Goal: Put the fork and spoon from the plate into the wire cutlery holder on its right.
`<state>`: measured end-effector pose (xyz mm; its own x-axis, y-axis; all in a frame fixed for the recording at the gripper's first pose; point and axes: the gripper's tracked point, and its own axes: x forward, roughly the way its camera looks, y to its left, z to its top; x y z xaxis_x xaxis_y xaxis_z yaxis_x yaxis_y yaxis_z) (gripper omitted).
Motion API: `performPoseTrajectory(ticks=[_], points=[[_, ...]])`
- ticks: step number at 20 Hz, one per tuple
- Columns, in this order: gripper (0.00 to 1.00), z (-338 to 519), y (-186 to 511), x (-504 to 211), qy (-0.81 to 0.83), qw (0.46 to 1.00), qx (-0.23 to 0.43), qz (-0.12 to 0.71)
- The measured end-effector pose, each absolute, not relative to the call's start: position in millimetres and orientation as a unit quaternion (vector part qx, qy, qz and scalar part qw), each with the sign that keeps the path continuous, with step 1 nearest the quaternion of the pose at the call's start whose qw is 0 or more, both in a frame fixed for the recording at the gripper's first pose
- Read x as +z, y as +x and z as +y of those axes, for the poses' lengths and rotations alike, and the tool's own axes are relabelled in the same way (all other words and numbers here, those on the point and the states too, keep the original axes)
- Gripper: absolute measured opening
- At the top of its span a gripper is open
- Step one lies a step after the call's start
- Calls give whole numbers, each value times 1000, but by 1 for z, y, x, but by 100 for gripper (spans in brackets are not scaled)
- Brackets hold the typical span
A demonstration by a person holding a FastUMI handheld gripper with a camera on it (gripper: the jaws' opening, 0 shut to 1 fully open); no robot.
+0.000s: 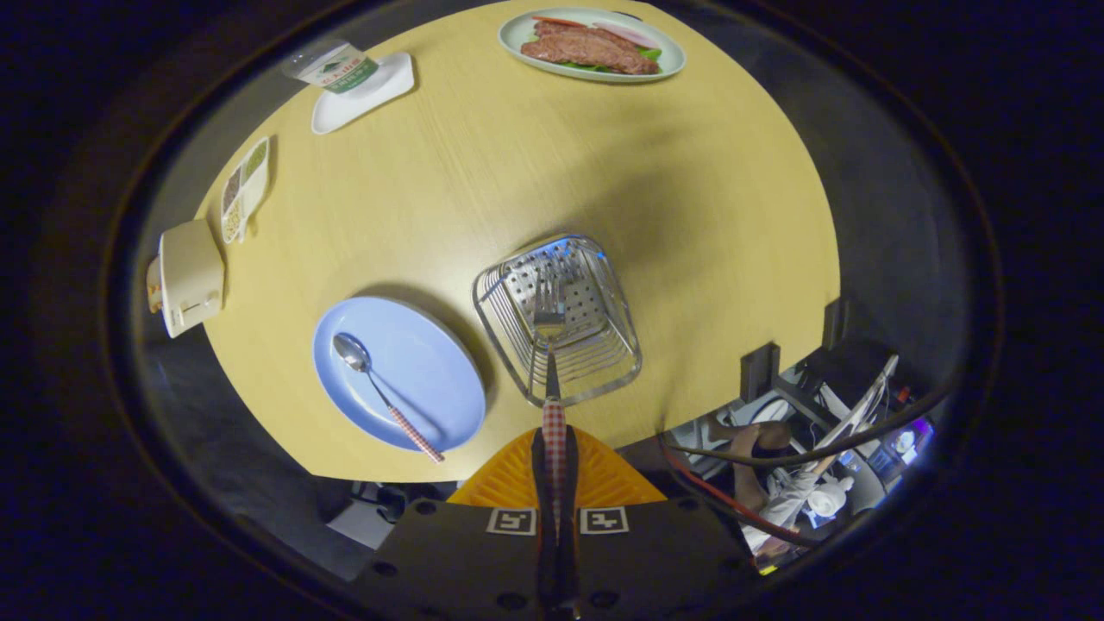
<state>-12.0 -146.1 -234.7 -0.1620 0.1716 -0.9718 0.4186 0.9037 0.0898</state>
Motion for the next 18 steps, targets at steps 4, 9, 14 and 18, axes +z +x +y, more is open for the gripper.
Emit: performPoseTrajectory(ticks=[4,9,14,18], points=[[8,-148,-3,-243,187,608,-97,766],[45,-153,0,-238,150,619,-96,765],[99,-149,-6,-211,147,642,-113,744],[99,-133,-15,-184,148,666,-132,719]])
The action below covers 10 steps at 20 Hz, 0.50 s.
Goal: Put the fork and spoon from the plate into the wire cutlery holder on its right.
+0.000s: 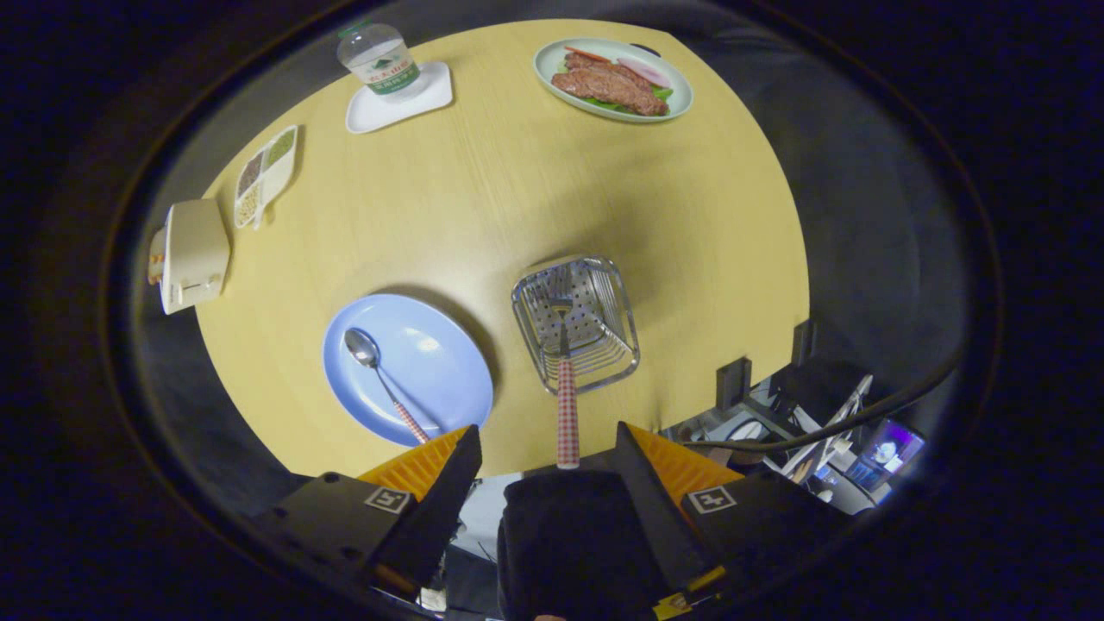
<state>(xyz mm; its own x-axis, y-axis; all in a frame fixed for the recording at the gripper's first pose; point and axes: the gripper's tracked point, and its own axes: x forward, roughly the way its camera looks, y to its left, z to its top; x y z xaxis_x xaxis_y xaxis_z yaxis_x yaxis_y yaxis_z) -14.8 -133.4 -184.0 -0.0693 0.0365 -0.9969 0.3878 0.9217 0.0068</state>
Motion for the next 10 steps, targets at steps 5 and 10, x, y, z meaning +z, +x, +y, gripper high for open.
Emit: performPoseTrajectory(ticks=[5,10], points=[[99,-110,-20,-151,116,726,-151,661],[99,-85,-25,-150,56,800,-162,575]])
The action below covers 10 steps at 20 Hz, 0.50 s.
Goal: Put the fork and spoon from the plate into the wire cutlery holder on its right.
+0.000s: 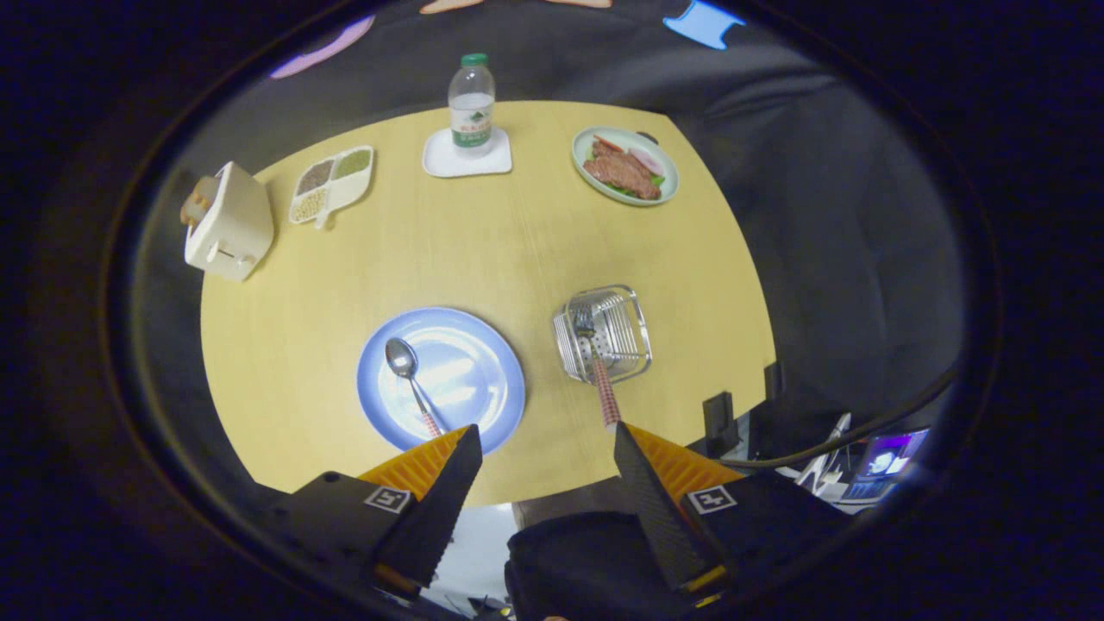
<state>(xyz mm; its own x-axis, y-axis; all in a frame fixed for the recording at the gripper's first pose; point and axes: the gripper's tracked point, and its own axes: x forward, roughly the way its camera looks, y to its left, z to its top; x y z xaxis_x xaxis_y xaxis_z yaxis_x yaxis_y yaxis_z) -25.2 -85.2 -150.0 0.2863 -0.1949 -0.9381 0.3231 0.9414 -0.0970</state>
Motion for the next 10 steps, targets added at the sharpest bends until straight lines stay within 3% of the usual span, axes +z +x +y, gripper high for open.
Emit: performPoseTrajectory(ticks=[5,10], points=[[99,-58,-38,-168,0,854,-149,499],[98,1,-23,-190,-9,908,-76,411]])
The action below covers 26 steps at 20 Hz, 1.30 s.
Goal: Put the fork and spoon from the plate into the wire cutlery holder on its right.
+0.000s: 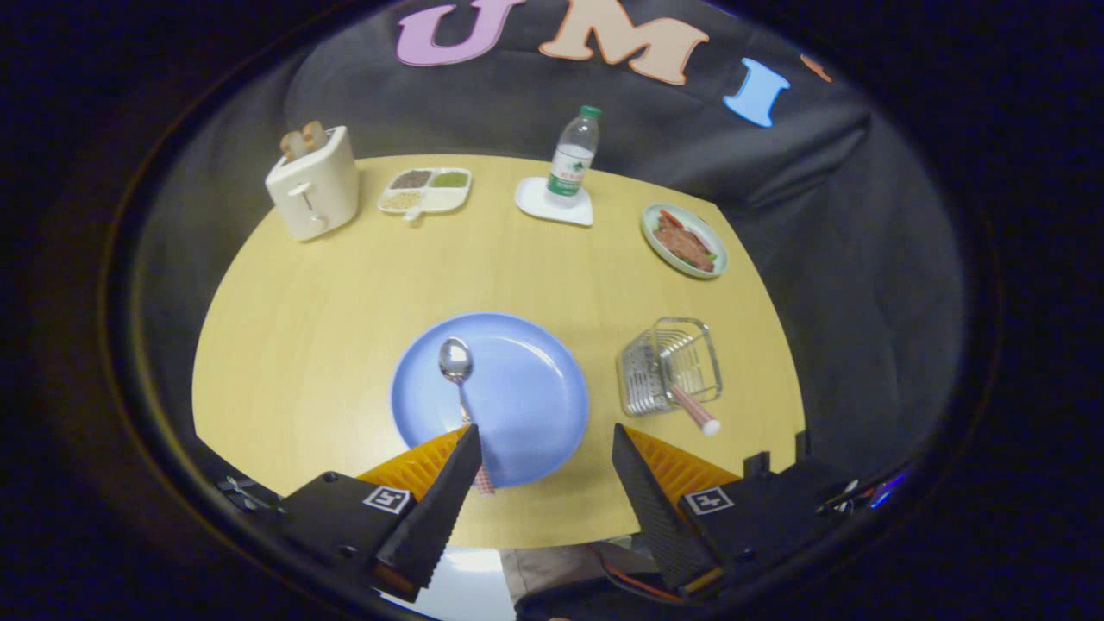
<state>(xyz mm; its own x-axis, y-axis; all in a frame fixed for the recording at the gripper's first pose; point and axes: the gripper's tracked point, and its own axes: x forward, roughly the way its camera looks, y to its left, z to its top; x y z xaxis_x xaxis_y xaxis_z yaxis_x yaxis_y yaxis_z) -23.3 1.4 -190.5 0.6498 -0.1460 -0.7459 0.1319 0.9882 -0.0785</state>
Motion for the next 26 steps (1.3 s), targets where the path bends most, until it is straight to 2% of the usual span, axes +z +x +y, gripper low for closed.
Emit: performPoseTrajectory(ticks=[7,11,22,24,26], points=[[95,43,-16,-253,-21,942,-25,334],[77,56,-20,-295,-16,939,-1,342],[20,54,7,-323,-25,939,27,341],[14,54,-3,-314,-38,939,25,342],[13,59,-3,-314,-57,938,32,341]])
